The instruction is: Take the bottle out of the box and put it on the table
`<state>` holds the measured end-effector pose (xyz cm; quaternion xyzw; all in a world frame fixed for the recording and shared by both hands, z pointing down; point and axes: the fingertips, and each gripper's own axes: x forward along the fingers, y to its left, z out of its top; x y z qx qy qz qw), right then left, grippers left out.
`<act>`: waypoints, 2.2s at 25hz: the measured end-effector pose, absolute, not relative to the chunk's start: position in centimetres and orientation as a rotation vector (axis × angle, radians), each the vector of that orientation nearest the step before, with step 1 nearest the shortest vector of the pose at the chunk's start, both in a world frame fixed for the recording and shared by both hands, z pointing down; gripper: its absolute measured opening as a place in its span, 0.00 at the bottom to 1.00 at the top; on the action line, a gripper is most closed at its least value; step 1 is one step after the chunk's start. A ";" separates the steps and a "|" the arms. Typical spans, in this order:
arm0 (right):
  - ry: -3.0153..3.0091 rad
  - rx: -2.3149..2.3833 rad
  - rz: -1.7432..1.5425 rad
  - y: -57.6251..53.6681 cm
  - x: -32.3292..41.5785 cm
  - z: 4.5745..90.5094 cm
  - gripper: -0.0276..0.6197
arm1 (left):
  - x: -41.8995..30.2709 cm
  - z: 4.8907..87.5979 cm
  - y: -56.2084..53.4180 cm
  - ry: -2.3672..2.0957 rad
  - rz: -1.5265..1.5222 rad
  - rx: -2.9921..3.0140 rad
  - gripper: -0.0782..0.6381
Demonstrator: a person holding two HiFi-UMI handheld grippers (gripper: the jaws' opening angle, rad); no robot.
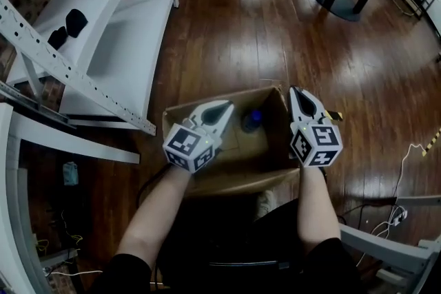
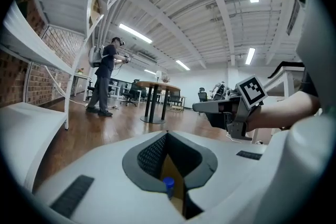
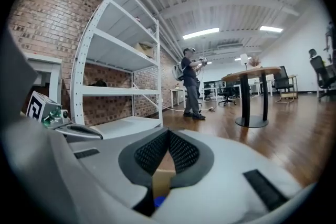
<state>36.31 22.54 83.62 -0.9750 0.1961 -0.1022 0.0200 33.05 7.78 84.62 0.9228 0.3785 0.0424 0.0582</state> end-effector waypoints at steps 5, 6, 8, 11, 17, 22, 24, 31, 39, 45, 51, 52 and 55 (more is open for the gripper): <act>0.492 -2.910 -0.357 26.4 36.3 85.7 0.05 | 33.9 87.8 10.3 1.227 0.229 2.792 0.11; 0.481 -2.908 -0.370 27.0 36.3 86.2 0.05 | 34.2 88.5 10.7 1.228 0.245 2.794 0.11; 0.470 -2.924 -0.387 27.9 36.3 86.7 0.05 | 35.0 90.2 11.8 1.226 0.265 2.814 0.11; 0.475 -2.957 -0.394 28.9 35.9 86.5 0.05 | 35.8 93.0 14.1 1.249 0.308 2.847 0.12; 0.503 -2.943 -0.370 29.2 34.5 85.7 0.05 | 38.2 98.4 18.2 1.295 0.397 2.867 0.22; 0.507 -2.924 -0.369 30.0 33.4 85.4 0.05 | 39.5 104.7 20.5 1.307 0.576 2.850 0.49; 0.494 -2.914 -0.364 30.5 32.9 85.3 0.05 | 39.7 107.0 20.9 1.285 0.640 2.868 0.61; 0.520 -2.897 -0.397 30.7 32.1 85.5 0.05 | 40.7 113.2 21.8 1.241 0.862 2.871 0.66; 0.566 -2.852 -0.421 30.7 31.3 86.1 0.05 | 41.0 117.4 21.7 1.308 1.071 2.954 0.66; 0.618 -2.852 -0.435 29.4 31.0 86.0 0.05 | 40.7 119.7 20.9 1.251 1.195 2.892 0.66; 0.651 -2.855 -0.467 29.2 30.6 86.4 0.05 | 40.7 119.7 20.9 1.307 1.291 2.970 0.62; 0.658 -2.860 -0.473 29.0 30.6 86.5 0.05 | 40.6 119.7 20.8 1.317 1.314 2.972 0.62; 0.689 -2.870 -0.511 28.3 30.6 87.2 0.05 | 40.2 118.7 20.8 1.335 1.301 2.981 0.62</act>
